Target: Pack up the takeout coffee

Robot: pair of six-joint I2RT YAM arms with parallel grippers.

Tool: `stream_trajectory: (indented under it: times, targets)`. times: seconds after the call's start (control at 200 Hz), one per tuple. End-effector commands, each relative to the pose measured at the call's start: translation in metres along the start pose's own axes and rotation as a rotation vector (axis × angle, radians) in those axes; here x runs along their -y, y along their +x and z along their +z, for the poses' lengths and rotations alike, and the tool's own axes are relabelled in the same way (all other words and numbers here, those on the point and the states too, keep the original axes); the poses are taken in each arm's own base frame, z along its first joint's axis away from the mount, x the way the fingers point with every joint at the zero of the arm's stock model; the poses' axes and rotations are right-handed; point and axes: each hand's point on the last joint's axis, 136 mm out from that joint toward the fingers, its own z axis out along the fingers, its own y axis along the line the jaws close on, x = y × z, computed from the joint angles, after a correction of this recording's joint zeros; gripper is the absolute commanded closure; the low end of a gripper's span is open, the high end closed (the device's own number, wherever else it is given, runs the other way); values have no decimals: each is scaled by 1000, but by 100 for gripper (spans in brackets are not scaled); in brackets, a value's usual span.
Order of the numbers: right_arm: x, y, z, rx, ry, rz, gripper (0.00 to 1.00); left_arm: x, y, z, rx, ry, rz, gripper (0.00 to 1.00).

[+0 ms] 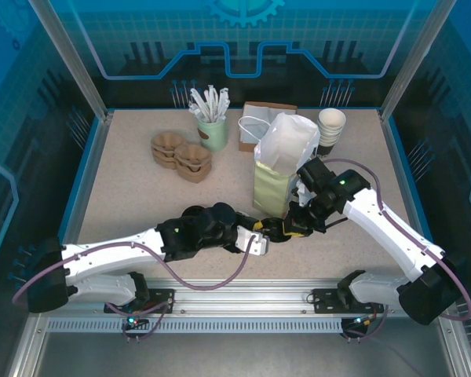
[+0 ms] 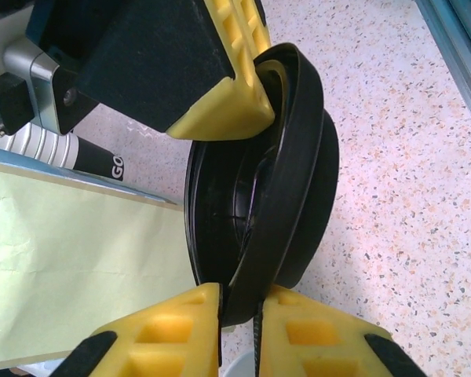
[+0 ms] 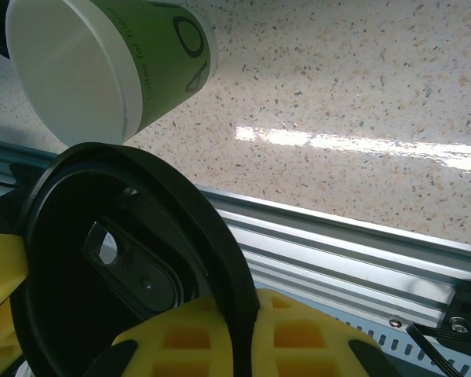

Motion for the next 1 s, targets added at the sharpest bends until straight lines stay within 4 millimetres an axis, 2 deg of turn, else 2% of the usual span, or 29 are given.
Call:
stream_trajectory:
  times: [0.0, 0.195, 0.48, 0.61, 0.8, 0.996]
  targets:
    - [-25, 3, -8, -15, -113, -58, 85, -18, -24, -1, 67, -44, -25, 86]
    - [-22, -4, -17, 34, -113, -45, 68, -15, -21, 0, 70, -37, -60, 88]
    - [-15, -15, -33, 109, -106, -23, 55, -19, -14, -4, 50, -41, -122, 86]
    - [-18, -21, -45, 166, -124, -48, 49, -19, -12, -7, 51, -23, -177, 88]
    - [-9, -28, -60, 261, -135, -50, 48, -23, -10, -16, 56, -1, -271, 88]
    - [-13, -28, -77, 369, -200, -94, 47, -29, -8, -29, 49, 33, -436, 88]
